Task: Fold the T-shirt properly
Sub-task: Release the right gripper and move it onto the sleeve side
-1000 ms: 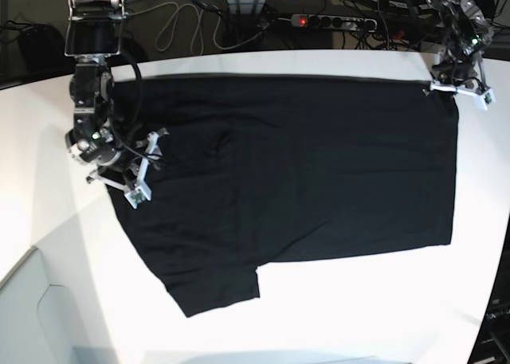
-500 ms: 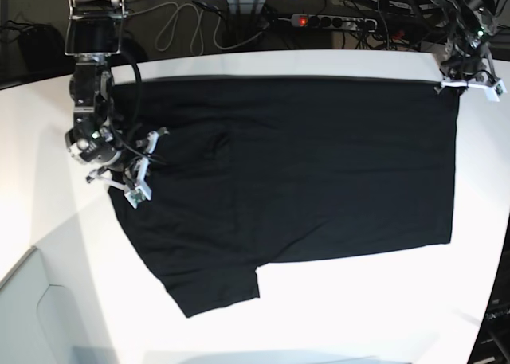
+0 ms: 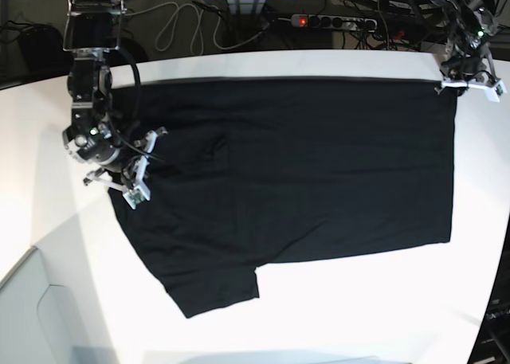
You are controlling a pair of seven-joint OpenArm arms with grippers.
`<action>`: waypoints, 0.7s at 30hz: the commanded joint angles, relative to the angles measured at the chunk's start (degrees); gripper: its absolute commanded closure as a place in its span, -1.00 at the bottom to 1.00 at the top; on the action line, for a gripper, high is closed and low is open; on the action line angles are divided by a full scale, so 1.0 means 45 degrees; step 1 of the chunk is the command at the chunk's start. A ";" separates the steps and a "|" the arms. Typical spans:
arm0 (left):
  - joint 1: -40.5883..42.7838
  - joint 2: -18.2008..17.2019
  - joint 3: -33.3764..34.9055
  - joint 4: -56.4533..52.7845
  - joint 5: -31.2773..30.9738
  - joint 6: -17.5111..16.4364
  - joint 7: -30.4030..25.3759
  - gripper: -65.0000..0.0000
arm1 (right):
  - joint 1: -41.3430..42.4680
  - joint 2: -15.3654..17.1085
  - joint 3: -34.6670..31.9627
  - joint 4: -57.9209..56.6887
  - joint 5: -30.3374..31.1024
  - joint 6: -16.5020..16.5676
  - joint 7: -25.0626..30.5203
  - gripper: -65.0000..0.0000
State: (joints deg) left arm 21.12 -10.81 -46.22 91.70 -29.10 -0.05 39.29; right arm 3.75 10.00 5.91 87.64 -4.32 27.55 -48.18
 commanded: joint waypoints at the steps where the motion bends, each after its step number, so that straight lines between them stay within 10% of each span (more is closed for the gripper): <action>1: 0.0024 -0.0206 -0.0094 0.0223 -0.0048 0.0002 -0.0164 0.72 | 0.0193 0.0112 0.0024 0.0130 0.0031 0.0198 0.0168 0.92; 10: 0.0024 -0.0206 -0.0094 0.0223 -0.0048 0.0002 -0.0164 0.72 | 0.0193 0.0132 0.0083 0.0052 0.0031 0.0158 0.0168 0.43; 21: 0.0004 -0.0206 -0.0094 0.0223 -0.0048 0.0002 -0.0164 0.72 | 0.0271 0.0132 0.0083 0.0052 0.0031 0.0158 0.0168 0.42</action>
State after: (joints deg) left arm 21.10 -10.79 -46.22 91.70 -29.10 -0.05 39.29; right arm 3.86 10.15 5.98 86.96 -4.47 27.53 -48.40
